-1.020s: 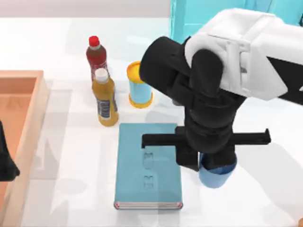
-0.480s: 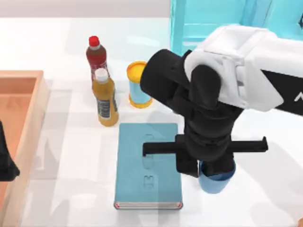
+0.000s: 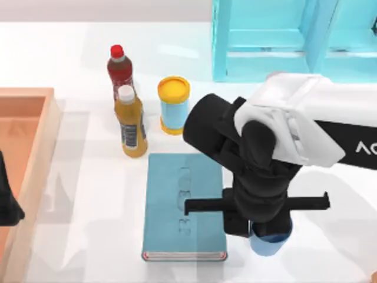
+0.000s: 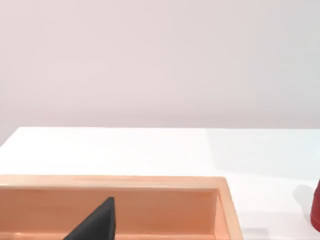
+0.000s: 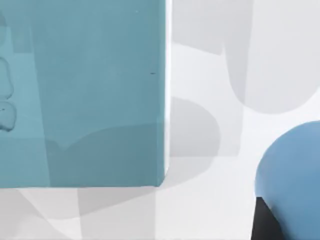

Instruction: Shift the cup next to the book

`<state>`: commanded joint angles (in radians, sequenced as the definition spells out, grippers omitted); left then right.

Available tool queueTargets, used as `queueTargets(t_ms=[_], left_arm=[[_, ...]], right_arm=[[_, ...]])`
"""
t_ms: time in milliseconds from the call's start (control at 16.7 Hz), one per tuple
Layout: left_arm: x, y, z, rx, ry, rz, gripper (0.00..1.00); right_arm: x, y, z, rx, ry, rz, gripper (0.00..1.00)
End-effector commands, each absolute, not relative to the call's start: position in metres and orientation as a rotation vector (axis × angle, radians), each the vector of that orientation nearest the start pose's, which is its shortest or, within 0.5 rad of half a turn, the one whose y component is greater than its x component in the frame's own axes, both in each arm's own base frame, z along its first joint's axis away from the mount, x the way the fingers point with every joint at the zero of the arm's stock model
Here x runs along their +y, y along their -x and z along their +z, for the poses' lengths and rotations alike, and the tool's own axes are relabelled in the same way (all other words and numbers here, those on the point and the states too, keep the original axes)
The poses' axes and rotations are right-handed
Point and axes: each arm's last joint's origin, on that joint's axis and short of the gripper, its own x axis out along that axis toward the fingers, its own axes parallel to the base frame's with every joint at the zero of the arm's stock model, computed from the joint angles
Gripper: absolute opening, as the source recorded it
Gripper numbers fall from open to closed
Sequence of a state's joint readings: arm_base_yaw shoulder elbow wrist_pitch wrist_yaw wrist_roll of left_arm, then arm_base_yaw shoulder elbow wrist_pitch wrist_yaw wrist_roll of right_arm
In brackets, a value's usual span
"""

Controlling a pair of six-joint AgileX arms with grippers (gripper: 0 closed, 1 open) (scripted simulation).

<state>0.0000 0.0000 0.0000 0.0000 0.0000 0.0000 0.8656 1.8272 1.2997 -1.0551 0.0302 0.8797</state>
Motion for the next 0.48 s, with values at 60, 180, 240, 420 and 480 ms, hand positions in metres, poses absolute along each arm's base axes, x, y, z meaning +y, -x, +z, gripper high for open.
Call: queueTargets(t_ms=[60,180,240,420,480], left_arm=[[-0.0012,-0.1057,0.16,0.0,0.0,0.0,1.0],[-0.0012,-0.1057,0.16,0.0,0.0,0.0,1.0],[-0.0012,-0.1057,0.16,0.0,0.0,0.0,1.0],[-0.0012,-0.1057,0.16,0.0,0.0,0.0,1.0],[-0.0012,-0.1057,0.16,0.0,0.0,0.0,1.0]], right_arm=[[0.2551,-0.2149,0.1847,1.556,0.014,-0.03,0.0],[0.2551,-0.2149,0.1847,1.556,0.014,-0.03,0.15],[0.2551,-0.2149,0.1847,1.556,0.014,-0.03,0.23],[0.2551,-0.2149,0.1847,1.556,0.014,-0.03,0.45],[0.2551,-0.2149,0.1847,1.556,0.014,-0.03,0.53]])
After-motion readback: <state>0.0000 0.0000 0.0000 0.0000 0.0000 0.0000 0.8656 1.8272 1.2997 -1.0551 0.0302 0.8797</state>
